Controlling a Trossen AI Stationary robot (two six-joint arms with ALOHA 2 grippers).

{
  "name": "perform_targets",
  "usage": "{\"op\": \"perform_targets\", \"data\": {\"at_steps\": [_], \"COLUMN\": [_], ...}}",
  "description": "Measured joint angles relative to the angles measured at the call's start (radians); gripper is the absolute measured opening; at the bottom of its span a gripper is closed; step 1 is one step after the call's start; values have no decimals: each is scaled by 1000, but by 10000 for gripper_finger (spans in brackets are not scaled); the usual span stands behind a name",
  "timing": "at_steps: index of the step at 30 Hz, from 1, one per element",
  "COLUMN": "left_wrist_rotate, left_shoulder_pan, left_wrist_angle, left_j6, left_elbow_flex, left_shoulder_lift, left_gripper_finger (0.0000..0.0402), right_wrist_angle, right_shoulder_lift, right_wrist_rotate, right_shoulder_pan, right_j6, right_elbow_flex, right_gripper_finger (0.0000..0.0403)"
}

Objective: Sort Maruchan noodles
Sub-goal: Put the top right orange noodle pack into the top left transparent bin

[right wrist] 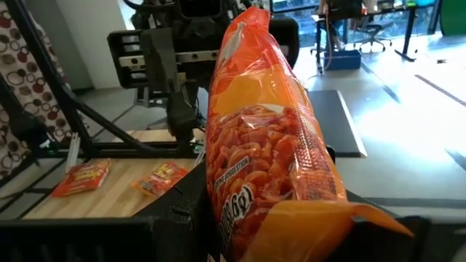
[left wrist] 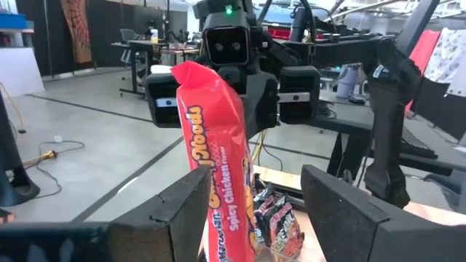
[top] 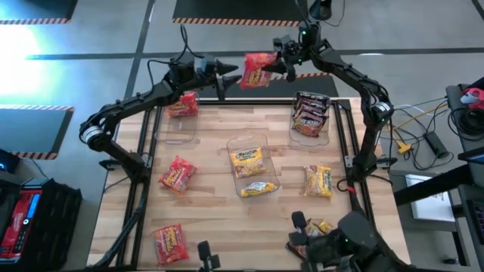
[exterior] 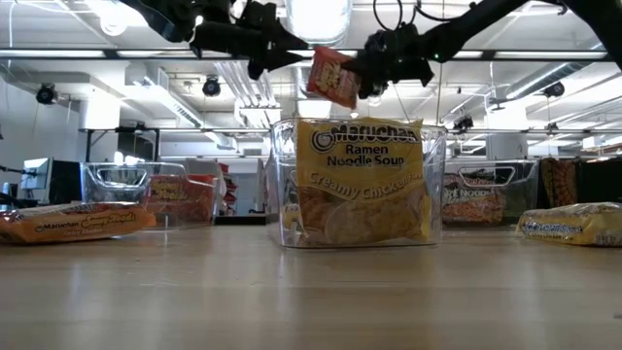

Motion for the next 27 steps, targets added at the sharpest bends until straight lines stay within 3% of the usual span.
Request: {"op": "perform_targets", "data": {"at_steps": [27], "left_wrist_rotate": [59], "left_shoulder_pan": [-3], "left_wrist_angle": [105], "left_j6": [-178], "left_elbow_flex": [0], "left_shoulder_lift": [93], "left_gripper_finger": [199], "right_wrist_angle": [50], "right_shoulder_lift": [-9], "right_wrist_rotate": [12], "right_shoulder_pan": [79], "right_j6": [-29], "right_elbow_flex": [61], "right_gripper_finger": [130]}}
